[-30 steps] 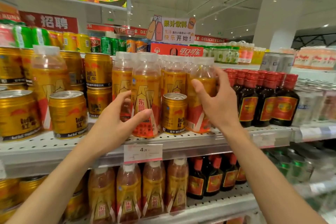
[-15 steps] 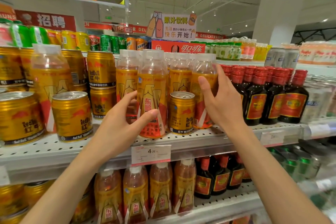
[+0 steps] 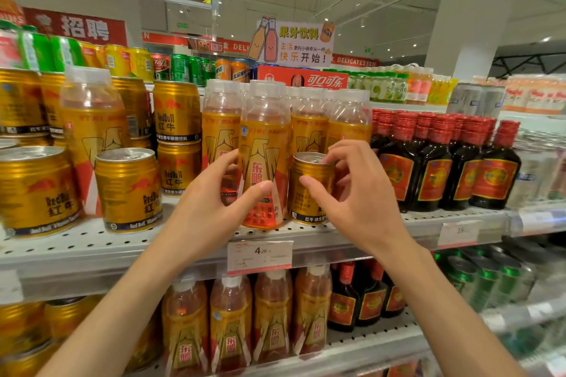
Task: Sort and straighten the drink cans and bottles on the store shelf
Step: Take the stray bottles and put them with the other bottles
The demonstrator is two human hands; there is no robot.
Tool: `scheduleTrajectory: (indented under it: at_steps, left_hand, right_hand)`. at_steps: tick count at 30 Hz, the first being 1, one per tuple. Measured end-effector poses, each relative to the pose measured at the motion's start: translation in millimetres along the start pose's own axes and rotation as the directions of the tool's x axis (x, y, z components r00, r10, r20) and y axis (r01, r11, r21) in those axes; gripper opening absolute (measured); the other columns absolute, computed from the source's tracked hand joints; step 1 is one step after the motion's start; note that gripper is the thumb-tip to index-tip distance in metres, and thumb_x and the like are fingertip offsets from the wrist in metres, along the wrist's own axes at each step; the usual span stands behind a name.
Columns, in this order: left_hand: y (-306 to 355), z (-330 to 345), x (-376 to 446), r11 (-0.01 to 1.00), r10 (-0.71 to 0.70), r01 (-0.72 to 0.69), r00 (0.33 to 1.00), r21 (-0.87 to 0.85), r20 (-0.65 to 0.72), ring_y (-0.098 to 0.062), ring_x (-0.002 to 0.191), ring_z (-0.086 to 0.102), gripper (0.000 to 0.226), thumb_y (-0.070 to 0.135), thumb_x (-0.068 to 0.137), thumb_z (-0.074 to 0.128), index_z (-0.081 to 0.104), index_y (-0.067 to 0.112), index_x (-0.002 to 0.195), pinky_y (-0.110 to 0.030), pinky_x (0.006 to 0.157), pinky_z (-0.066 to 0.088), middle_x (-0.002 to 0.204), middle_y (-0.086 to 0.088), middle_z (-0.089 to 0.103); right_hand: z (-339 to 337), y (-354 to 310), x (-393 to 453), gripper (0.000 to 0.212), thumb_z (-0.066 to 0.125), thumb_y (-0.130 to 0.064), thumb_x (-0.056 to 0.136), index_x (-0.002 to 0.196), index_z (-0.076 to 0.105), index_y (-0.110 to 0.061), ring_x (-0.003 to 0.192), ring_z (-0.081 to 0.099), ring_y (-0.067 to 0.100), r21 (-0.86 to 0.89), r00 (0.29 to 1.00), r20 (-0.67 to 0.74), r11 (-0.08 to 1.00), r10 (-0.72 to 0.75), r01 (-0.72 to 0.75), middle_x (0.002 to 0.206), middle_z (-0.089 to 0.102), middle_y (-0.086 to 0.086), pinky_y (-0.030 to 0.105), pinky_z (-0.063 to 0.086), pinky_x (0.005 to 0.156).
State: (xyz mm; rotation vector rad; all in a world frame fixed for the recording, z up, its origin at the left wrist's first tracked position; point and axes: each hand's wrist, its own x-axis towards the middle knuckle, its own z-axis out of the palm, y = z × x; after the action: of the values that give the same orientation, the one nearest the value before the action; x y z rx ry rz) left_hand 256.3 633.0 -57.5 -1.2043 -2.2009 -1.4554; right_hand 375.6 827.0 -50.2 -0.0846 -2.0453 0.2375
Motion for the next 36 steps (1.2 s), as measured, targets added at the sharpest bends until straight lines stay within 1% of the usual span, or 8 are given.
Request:
scheduleTrajectory:
  at_steps: [5,13,16,19,23,29,32,36]
  left_hand:
    - [0.0,1.1,0.1,1.0,0.012,-0.011,1.0,0.025,-0.02,0.004,0.123,0.044,0.086,0.065,0.082,0.06,0.034,0.027,0.155,-0.011,0.087,0.035,0.142,0.014,0.051]
    - [6.4,3.6,-3.5,0.994,0.034,-0.026,0.997,0.105,-0.073,0.003,0.118,0.042,0.081,0.059,0.086,0.062,0.037,0.021,0.153,-0.012,0.091,0.033,0.145,0.006,0.052]
    - [5.8,4.0,-4.8,0.99,0.048,-0.031,0.992,0.141,-0.118,0.0,0.116,0.047,0.079,0.061,0.085,0.062,0.042,0.02,0.15,-0.018,0.093,0.038,0.139,0.006,0.055]
    - [4.6,3.7,-9.9,0.99,0.056,-0.035,0.986,0.14,-0.155,-0.001,0.109,0.056,0.072,0.058,0.086,0.065,0.047,0.023,0.146,-0.013,0.087,0.045,0.131,0.01,0.056]
    - [6.7,1.1,-32.4,0.999,0.026,-0.015,0.973,0.051,-0.231,0.005,0.106,0.059,0.047,0.036,0.092,0.069,0.056,0.026,0.136,-0.002,0.08,0.045,0.121,0.011,0.062]
    - [4.5,-8.9,-101.3,0.993,-0.072,0.042,0.957,-0.112,-0.281,-0.006,0.109,0.064,0.032,0.027,0.092,0.068,0.063,0.03,0.124,-0.016,0.086,0.051,0.111,0.015,0.068]
    - [-10.7,-17.5,-130.1,0.983,-0.138,0.097,0.948,-0.155,-0.286,-0.008,0.106,0.066,0.032,0.031,0.089,0.069,0.065,0.031,0.121,-0.023,0.087,0.053,0.107,0.013,0.07]
    - [-37.1,-37.8,-156.2,0.96,-0.218,0.158,0.941,-0.232,-0.26,-0.008,0.101,0.066,0.032,0.037,0.085,0.067,0.066,0.031,0.116,-0.018,0.083,0.053,0.103,0.013,0.071]
  right_hand:
    - [-6.3,-9.8,-10.3,0.047,0.076,-0.048,0.08,0.099,0.046,-0.017,0.11,0.057,0.016,0.14,0.998,-0.023,0.988,0.065,-0.062,0.116,0.057,-0.001,0.033,0.052,0.089]
    - [-20.9,-20.8,-22.8,0.04,0.078,-0.037,0.083,0.093,0.043,-0.018,0.106,0.063,0.002,0.403,0.957,0.02,0.874,0.288,-0.271,0.112,0.061,-0.014,0.041,0.057,0.087]
    - [-28.0,-26.0,-29.4,0.041,0.078,-0.031,0.083,0.095,0.044,-0.013,0.095,0.067,0.003,0.508,0.936,0.046,0.798,0.349,-0.323,0.105,0.064,-0.019,0.033,0.06,0.077]
    - [-35.3,-27.9,-38.0,0.041,0.077,-0.033,0.081,0.096,0.046,-0.012,0.096,0.065,-0.003,0.563,0.922,0.088,0.745,0.377,-0.359,0.104,0.064,-0.027,0.016,0.055,0.072]
    - [-40.8,-29.8,-55.3,0.044,0.075,-0.048,0.072,0.094,0.048,-0.021,0.102,0.064,-0.003,0.585,0.89,0.163,0.685,0.425,-0.434,0.112,0.066,-0.02,0.024,0.06,0.074]
    - [-32.0,-43.2,-84.4,0.047,0.075,-0.048,0.071,0.093,0.046,-0.019,0.097,0.069,0.006,0.605,0.855,0.239,0.618,0.46,-0.502,0.11,0.069,-0.016,0.03,0.06,0.072]
    - [-24.3,-57.1,-96.8,0.046,0.076,-0.042,0.073,0.094,0.045,-0.014,0.093,0.068,0.004,0.592,0.843,0.262,0.612,0.47,-0.525,0.106,0.069,-0.017,0.027,0.059,0.073]
    - [-12.7,-85.1,-112.2,0.044,0.076,-0.035,0.071,0.091,0.044,-0.012,0.089,0.069,0.003,0.577,0.819,0.267,0.596,0.508,-0.558,0.103,0.07,-0.019,0.017,0.056,0.069]
